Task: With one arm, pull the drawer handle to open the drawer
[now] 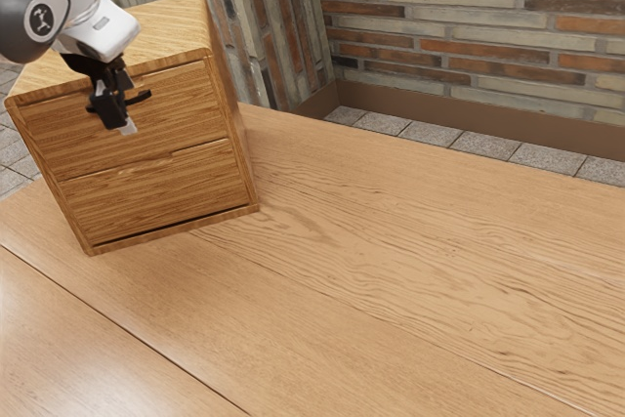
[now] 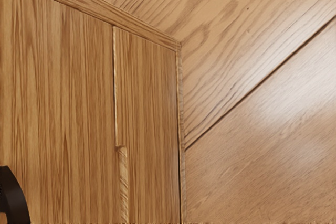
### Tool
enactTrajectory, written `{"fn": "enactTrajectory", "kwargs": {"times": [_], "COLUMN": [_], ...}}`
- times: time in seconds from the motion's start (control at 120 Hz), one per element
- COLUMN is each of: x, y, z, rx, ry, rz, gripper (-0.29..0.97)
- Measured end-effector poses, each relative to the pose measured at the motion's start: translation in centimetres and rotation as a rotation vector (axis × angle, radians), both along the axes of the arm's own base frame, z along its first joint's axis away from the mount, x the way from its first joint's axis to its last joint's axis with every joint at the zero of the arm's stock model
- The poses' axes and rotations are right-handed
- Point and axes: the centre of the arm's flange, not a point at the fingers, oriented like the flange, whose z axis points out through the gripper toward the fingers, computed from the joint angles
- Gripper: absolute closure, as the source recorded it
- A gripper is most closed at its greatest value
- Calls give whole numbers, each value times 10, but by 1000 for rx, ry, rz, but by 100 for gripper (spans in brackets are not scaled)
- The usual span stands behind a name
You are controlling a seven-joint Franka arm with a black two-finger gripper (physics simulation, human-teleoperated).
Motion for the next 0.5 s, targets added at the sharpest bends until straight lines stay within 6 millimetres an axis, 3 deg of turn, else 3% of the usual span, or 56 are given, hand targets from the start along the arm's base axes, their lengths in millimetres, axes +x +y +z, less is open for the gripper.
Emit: {"fn": "enactTrajectory", "kwargs": {"times": [0.367, 0.5], "x": [-14, -9], "y": [33, 39], "z": [8, -2], "rx": [11, 12], "ry": [-17, -6], "rz": [50, 56], "gripper": [0, 0]}}
